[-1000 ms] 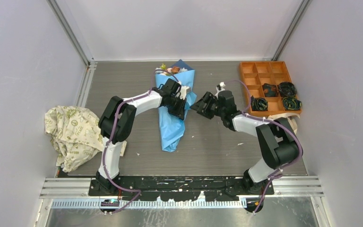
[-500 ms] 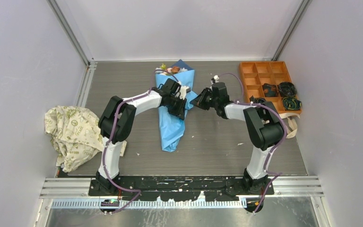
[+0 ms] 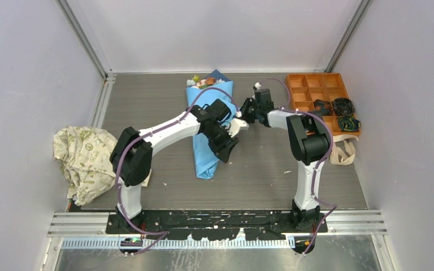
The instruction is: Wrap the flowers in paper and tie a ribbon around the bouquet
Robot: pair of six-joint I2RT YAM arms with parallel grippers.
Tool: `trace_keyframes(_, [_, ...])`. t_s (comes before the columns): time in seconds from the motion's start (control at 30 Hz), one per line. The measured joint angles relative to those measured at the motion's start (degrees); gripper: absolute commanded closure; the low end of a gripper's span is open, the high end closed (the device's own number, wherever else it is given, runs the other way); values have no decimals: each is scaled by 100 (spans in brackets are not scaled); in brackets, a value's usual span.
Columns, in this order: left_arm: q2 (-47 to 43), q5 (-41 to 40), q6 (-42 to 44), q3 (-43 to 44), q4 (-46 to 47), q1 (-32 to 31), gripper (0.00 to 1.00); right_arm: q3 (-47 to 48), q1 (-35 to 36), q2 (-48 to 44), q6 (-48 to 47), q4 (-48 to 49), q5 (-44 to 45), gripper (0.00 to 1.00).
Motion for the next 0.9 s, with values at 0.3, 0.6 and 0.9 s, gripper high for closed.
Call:
trace_keyframes(0.3, [-1207,42,1075,20,-352,-247,97,468,7,317,-315,-503,-96,99])
trace_keyframes(0.6, [-267,-1759,1781,-1099,1137,-498,96,562,7,334,-404,-627,-103,99])
trace_keyframes(0.9, [-544,-2026,2142,-2065,1829,-1233,94,953,24,435,-573,-960,-48,99])
